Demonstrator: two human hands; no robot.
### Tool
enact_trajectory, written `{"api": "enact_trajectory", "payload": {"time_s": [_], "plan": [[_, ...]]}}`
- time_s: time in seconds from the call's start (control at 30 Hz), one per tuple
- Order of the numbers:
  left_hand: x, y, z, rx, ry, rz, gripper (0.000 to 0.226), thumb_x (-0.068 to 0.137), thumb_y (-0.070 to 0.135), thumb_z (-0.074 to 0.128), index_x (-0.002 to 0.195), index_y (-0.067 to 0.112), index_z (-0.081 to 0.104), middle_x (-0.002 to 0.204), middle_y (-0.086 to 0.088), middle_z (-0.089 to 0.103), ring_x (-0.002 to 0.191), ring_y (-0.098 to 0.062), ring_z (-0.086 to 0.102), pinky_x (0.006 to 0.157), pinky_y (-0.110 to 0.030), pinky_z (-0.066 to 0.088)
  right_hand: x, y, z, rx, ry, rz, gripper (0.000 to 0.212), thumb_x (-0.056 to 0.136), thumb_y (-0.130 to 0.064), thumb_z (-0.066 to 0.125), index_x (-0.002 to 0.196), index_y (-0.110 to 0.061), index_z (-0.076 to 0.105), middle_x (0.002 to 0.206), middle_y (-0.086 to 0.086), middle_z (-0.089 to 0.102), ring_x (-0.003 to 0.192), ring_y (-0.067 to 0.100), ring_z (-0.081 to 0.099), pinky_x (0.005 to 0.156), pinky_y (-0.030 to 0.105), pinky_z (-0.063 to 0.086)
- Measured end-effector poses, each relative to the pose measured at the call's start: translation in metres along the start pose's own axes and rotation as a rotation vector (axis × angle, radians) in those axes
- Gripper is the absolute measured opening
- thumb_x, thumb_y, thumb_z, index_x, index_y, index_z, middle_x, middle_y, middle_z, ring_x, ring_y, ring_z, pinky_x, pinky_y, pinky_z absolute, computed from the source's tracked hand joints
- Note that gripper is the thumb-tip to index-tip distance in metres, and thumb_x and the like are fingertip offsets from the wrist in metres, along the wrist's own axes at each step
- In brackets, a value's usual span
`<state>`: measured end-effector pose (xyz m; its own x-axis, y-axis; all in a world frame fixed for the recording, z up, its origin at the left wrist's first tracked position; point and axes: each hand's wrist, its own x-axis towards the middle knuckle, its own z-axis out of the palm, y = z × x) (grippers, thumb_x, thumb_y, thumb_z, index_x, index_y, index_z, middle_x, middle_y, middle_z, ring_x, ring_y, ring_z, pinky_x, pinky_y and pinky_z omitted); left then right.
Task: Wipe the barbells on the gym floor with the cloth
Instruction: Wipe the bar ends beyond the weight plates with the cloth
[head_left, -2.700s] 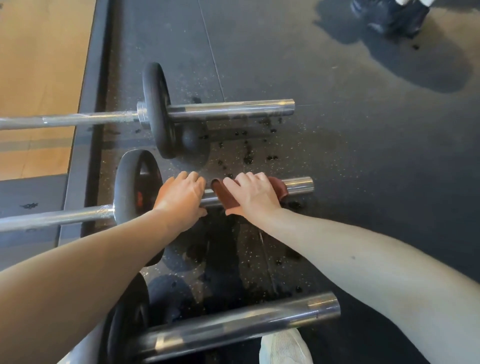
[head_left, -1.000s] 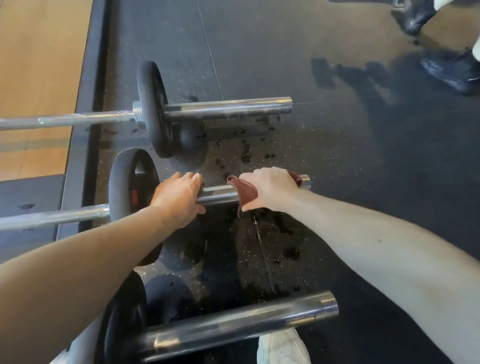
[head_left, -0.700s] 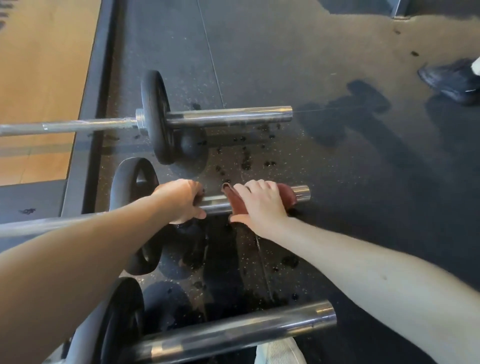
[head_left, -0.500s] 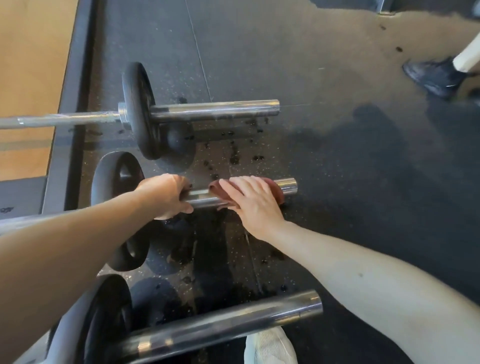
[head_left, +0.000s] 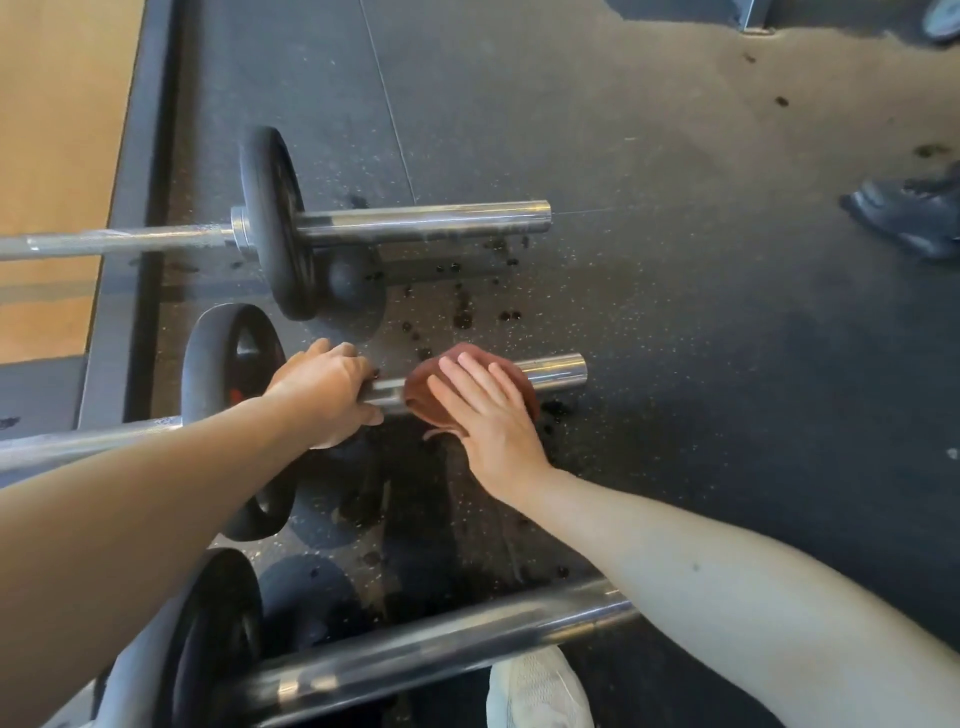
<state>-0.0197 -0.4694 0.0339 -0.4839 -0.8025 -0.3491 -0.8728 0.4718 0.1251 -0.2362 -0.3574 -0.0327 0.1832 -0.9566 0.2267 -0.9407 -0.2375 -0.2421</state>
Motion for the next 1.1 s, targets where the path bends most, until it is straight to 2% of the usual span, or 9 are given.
{"api": "enact_trajectory", "payload": {"time_s": [0.13,0.27,0.4,0.63,0.77,0.87,0.93,1.0,1.1], "plan": [[0.000,-0.004,0.005,-0.001,0.018,0.017,0.047,0.089,0.056,0.069,0.126,0.028,0.061,0.103,0.011,0.043,0.104,-0.017,0.041,0.085,-0.033,0.044,-0.026,0.072,-0.022,-0.074,0.065,0.294,0.064,0.098,-0.010,0.065,0.156,-0.021,0.040,0.166,0.000,0.029,0.157,0.021,0.013,0.126,0.056,0.014],[-0.002,-0.003,0.008,0.006,0.035,0.031,0.047,0.090,0.054,0.068,0.127,0.026,0.060,0.104,0.010,0.042,0.102,-0.017,0.040,0.084,-0.033,0.044,-0.012,0.027,-0.007,-0.024,0.093,0.519,0.066,0.100,-0.011,0.057,0.159,-0.024,0.032,0.170,0.003,0.015,0.158,0.027,-0.002,0.122,0.064,0.018],[-0.003,-0.003,0.006,0.039,0.016,0.050,0.048,0.092,0.055,0.065,0.130,0.027,0.057,0.104,0.010,0.041,0.102,-0.016,0.040,0.086,-0.034,0.047,-0.010,-0.029,0.008,0.034,0.023,0.312,0.086,0.092,0.002,0.066,0.162,-0.026,0.023,0.171,0.002,0.010,0.158,0.028,-0.005,0.103,0.043,0.050],[-0.003,0.004,0.000,0.047,-0.013,0.023,0.044,0.093,0.053,0.065,0.128,0.027,0.058,0.106,0.007,0.044,0.103,-0.017,0.040,0.084,-0.035,0.047,-0.002,0.016,-0.007,0.077,-0.110,0.025,0.089,0.087,0.010,0.067,0.160,-0.025,0.030,0.167,-0.002,0.024,0.157,0.020,0.010,0.104,0.038,0.050],[-0.003,0.002,0.000,0.031,-0.013,0.020,0.047,0.092,0.053,0.065,0.130,0.026,0.057,0.107,0.007,0.043,0.104,-0.017,0.039,0.086,-0.036,0.047,-0.011,0.061,-0.032,0.063,-0.095,0.192,0.075,0.093,0.004,0.064,0.158,-0.022,0.035,0.165,-0.002,0.028,0.156,0.019,0.015,0.110,0.049,0.047],[-0.005,0.004,0.000,0.029,-0.016,0.025,0.050,0.092,0.053,0.066,0.131,0.024,0.057,0.106,0.007,0.042,0.106,-0.018,0.040,0.090,-0.038,0.048,-0.011,0.059,-0.039,0.052,-0.173,0.247,0.065,0.102,-0.038,0.057,0.160,-0.026,0.029,0.167,-0.002,0.022,0.156,0.021,0.009,0.110,0.055,0.044],[-0.007,0.004,-0.001,0.030,-0.001,0.030,0.050,0.092,0.053,0.066,0.131,0.023,0.057,0.105,0.007,0.040,0.108,-0.019,0.042,0.092,-0.039,0.049,-0.007,0.043,-0.035,0.070,-0.187,0.277,0.064,0.102,-0.054,0.045,0.160,-0.032,0.027,0.166,-0.002,0.019,0.155,0.022,0.005,0.107,0.054,0.044],[-0.009,0.003,-0.001,0.028,0.009,0.025,0.051,0.091,0.054,0.066,0.131,0.023,0.057,0.105,0.008,0.040,0.108,-0.019,0.042,0.092,-0.039,0.049,0.002,0.024,-0.028,0.075,-0.110,0.348,0.053,0.105,-0.049,0.039,0.157,-0.037,0.032,0.163,-0.003,0.025,0.153,0.023,0.011,0.101,0.055,0.049],[-0.009,0.005,-0.002,0.011,0.010,0.023,0.049,0.091,0.053,0.067,0.130,0.024,0.058,0.105,0.008,0.041,0.107,-0.019,0.042,0.090,-0.039,0.049,0.020,-0.011,-0.013,0.018,-0.031,0.361,0.047,0.104,-0.035,0.050,0.150,-0.038,0.041,0.153,-0.005,0.039,0.146,0.022,0.025,0.089,0.046,0.057]]}}
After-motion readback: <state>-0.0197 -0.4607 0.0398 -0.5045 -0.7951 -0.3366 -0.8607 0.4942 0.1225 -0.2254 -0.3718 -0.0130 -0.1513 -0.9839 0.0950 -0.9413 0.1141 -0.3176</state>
